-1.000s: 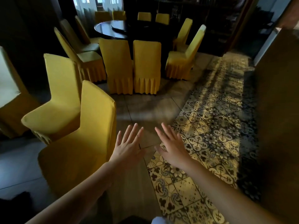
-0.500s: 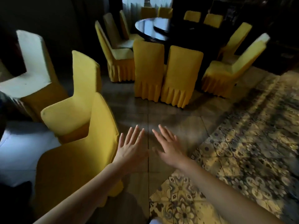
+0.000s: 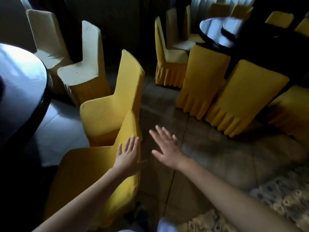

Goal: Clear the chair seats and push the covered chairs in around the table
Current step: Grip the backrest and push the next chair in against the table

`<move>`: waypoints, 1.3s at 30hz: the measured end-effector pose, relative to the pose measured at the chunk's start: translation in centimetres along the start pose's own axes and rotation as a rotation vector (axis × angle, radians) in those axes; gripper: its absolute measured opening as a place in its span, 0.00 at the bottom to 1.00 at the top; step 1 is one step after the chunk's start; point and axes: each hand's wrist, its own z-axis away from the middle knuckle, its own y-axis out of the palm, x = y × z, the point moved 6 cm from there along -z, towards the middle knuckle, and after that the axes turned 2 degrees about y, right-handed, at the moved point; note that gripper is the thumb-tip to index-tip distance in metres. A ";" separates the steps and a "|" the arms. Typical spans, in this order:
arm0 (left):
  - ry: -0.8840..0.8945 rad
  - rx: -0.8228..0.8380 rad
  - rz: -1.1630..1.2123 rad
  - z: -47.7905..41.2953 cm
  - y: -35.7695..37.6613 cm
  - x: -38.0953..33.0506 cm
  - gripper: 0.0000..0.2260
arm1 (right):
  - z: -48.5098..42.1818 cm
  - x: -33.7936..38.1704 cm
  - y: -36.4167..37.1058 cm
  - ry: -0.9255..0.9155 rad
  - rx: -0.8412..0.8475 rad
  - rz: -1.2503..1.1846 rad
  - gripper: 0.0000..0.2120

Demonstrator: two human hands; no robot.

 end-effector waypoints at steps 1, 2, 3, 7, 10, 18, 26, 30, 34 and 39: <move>-0.028 0.009 0.027 -1.4 0.2 0.3 0.44 | -1.2 -0.3 0.1 -0.023 0.023 0.018 0.33; -0.058 0.030 0.069 -2.6 0.1 0.5 0.46 | -2.4 -0.6 -0.1 -0.049 0.052 0.039 0.33; -0.101 0.056 0.125 -3.6 0.2 0.9 0.47 | -3.6 -0.9 -0.4 -0.073 0.072 0.063 0.33; -0.398 0.302 0.513 -6.6 2.8 4.2 0.45 | -9.4 -1.3 -0.3 -0.193 0.162 0.161 0.34; -0.400 0.319 0.520 -6.9 4.0 4.8 0.34 | -12.4 0.3 1.6 -0.357 0.256 0.237 0.34; -0.631 0.276 0.554 -6.2 3.6 4.1 0.17 | -17.7 4.6 4.9 -0.948 0.347 0.590 0.24; -1.024 -0.165 0.522 -2.2 3.7 0.1 0.32 | -18.4 4.7 5.8 -1.369 0.311 0.594 0.23; -1.121 -0.332 0.414 1.6 4.9 -1.5 0.26 | -18.6 6.1 6.3 -1.482 0.420 0.607 0.20; -1.045 -0.310 0.361 2.4 5.7 -1.0 0.24 | -18.7 7.3 7.1 -1.581 0.509 0.662 0.20; -0.972 -0.322 0.313 3.8 6.1 1.1 0.25 | -18.4 9.2 7.9 -1.565 0.576 0.634 0.20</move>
